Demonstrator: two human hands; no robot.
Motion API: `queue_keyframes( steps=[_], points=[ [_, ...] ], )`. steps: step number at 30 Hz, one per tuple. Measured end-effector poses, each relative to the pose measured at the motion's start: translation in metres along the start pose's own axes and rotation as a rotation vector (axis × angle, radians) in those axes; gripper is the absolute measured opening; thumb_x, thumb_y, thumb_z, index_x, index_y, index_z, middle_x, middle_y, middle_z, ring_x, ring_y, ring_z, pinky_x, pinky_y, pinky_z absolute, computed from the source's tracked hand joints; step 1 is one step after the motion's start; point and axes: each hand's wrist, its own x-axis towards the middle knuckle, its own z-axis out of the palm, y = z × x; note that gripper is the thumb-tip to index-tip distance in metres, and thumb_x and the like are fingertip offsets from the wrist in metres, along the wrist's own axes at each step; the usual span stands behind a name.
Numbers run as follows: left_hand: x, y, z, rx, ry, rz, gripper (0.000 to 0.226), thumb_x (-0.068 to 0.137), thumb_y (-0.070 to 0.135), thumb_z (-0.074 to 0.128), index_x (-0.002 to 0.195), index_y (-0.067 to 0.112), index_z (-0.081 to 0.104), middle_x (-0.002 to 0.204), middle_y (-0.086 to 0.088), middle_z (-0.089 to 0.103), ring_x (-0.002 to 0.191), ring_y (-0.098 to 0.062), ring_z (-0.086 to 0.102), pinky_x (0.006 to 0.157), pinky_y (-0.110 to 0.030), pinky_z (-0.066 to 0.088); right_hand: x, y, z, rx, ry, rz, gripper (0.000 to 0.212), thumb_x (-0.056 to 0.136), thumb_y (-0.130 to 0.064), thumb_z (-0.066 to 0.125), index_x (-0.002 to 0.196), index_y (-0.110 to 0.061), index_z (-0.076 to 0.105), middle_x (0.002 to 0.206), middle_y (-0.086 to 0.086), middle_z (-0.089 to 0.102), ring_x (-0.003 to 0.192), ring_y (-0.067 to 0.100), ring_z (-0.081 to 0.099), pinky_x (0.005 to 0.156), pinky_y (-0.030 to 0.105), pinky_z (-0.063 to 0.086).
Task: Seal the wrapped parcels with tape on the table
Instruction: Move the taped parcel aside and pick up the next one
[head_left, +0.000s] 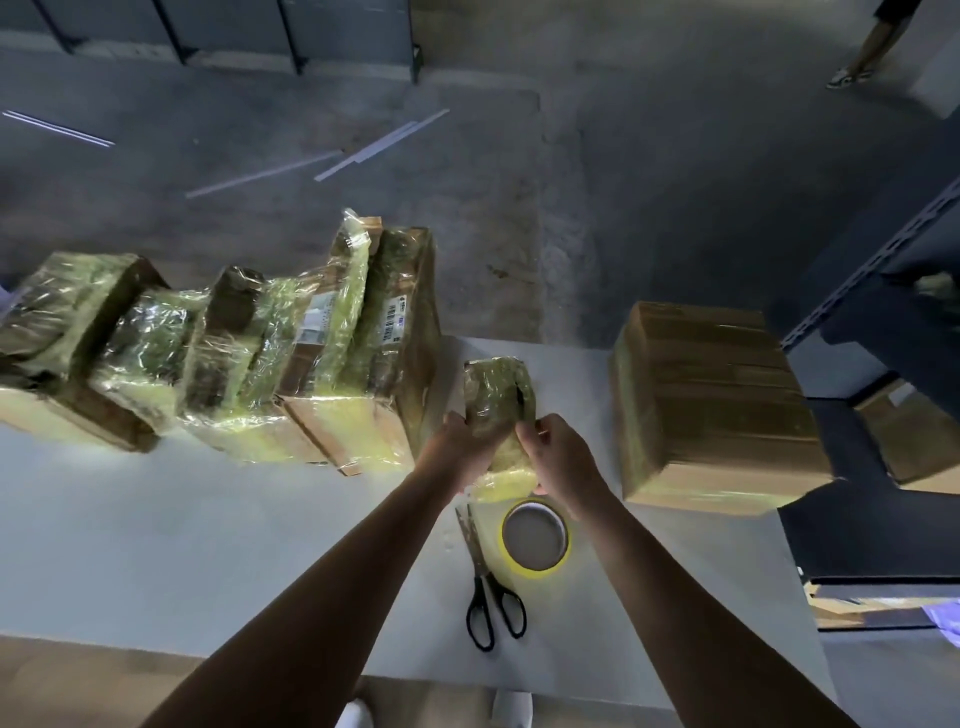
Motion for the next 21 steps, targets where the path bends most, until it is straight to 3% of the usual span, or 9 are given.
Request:
queue_keyframes(
  steps=[3,5,7,10,11,17,21],
  points=[
    [-0.01,0.005,0.004,0.037,0.004,-0.01,0.115,0.06,0.085,0.058,0.144,0.011,0.029,0.133,-0.012,0.051,0.106,-0.031,0.058,0.065,-0.038,0.059,-0.018,0.004,-0.006,-0.122,0.078,-0.149,0.028,0.098,-0.032,0.05,0.098,-0.004,0.054,0.084,0.005,0.061,0.077,0.024,0.059,0.064,0.031,0.043],
    [-0.013,0.003,0.006,0.029,0.034,0.02,0.126,0.044,0.095,0.053,0.136,0.009,0.04,0.124,-0.013,0.058,0.099,-0.03,0.063,0.066,-0.035,0.059,-0.031,0.004,-0.006,-0.141,0.129,-0.22,0.027,0.097,-0.031,0.052,0.096,-0.004,0.057,0.087,0.008,0.064,0.076,0.021,0.058,0.065,0.032,0.044],
    [-0.015,-0.001,0.005,-0.021,0.04,0.11,0.119,0.038,0.098,0.053,0.117,0.01,0.059,0.107,-0.012,0.067,0.088,-0.026,0.068,0.061,-0.029,0.055,-0.044,0.001,-0.002,-0.155,0.142,-0.237,0.025,0.097,-0.031,0.052,0.094,-0.007,0.057,0.086,0.008,0.063,0.076,0.021,0.059,0.065,0.035,0.047],
    [-0.034,-0.005,-0.005,-0.08,-0.028,0.244,0.055,0.07,0.066,0.07,0.09,0.015,0.071,0.076,-0.004,0.069,0.06,-0.013,0.064,0.053,-0.026,0.05,-0.066,-0.009,0.002,-0.203,0.172,-0.189,0.023,0.098,-0.031,0.049,0.086,-0.011,0.054,0.08,0.005,0.059,0.07,0.02,0.055,0.057,0.029,0.036],
    [-0.037,-0.009,-0.009,-0.065,-0.055,0.261,0.046,0.076,0.059,0.07,0.086,0.014,0.071,0.069,-0.002,0.067,0.054,-0.013,0.061,0.05,-0.025,0.048,-0.073,-0.013,0.004,-0.231,0.186,-0.171,0.025,0.098,-0.034,0.048,0.085,-0.012,0.053,0.079,0.005,0.059,0.069,0.02,0.054,0.057,0.028,0.034],
    [-0.067,-0.044,-0.042,0.035,-0.12,0.243,0.031,0.084,0.037,0.065,0.073,0.008,0.067,0.059,0.0,0.061,0.044,-0.01,0.057,0.039,-0.017,0.041,-0.121,-0.034,0.035,-0.341,0.205,-0.09,0.03,0.099,-0.037,0.043,0.081,-0.014,0.051,0.075,0.004,0.058,0.07,0.026,0.058,0.058,0.03,0.04],
    [-0.092,-0.075,-0.062,0.083,-0.139,0.28,0.035,0.086,0.037,0.061,0.081,0.003,0.068,0.072,-0.008,0.067,0.059,-0.018,0.061,0.053,-0.027,0.049,-0.146,-0.039,0.066,-0.347,0.212,-0.087,0.034,0.098,-0.035,0.043,0.09,-0.006,0.058,0.08,0.013,0.065,0.077,0.032,0.061,0.068,0.041,0.05]
  ],
)
